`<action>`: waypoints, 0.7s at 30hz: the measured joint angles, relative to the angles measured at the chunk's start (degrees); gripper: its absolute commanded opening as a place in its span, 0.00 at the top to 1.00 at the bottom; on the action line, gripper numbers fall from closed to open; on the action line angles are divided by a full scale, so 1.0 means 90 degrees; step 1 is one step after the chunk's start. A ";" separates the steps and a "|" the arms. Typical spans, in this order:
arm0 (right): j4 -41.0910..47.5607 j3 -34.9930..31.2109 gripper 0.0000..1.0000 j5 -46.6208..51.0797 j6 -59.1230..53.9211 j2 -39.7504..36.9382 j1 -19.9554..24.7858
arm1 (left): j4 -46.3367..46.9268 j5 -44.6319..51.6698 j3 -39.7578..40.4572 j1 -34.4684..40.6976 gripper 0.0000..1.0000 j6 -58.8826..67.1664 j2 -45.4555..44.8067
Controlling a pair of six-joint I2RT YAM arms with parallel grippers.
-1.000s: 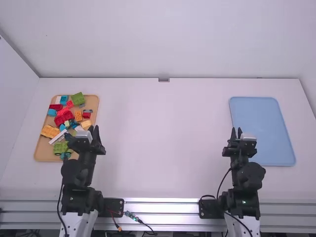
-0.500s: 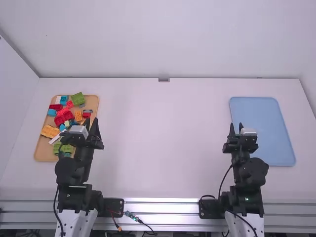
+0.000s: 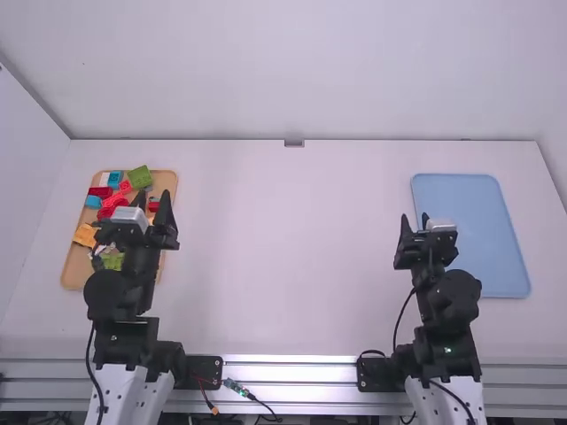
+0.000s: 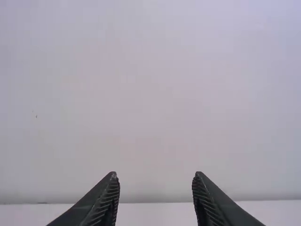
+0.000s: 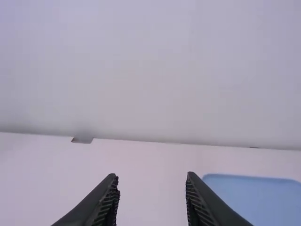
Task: Assemble lego blocks to make yellow taxi
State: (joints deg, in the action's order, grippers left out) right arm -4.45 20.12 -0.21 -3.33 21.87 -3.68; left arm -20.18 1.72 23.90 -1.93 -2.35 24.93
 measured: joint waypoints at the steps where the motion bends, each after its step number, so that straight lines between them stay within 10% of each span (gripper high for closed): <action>1: 0.0066 0.0058 0.60 0.0002 0.0005 0.0056 -0.0024 | 0.0053 -0.0073 0.0112 0.0000 0.51 -0.0063 0.0119; 21: 0.0529 0.1018 0.44 0.0015 0.0032 0.1022 -0.0032 | 0.1758 -0.0605 0.2424 -0.0202 0.13 -0.1761 0.2489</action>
State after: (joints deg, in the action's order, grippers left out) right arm 0.32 29.28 -0.08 -3.05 31.07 -3.97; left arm -4.36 -3.73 45.71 -3.75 -18.20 47.33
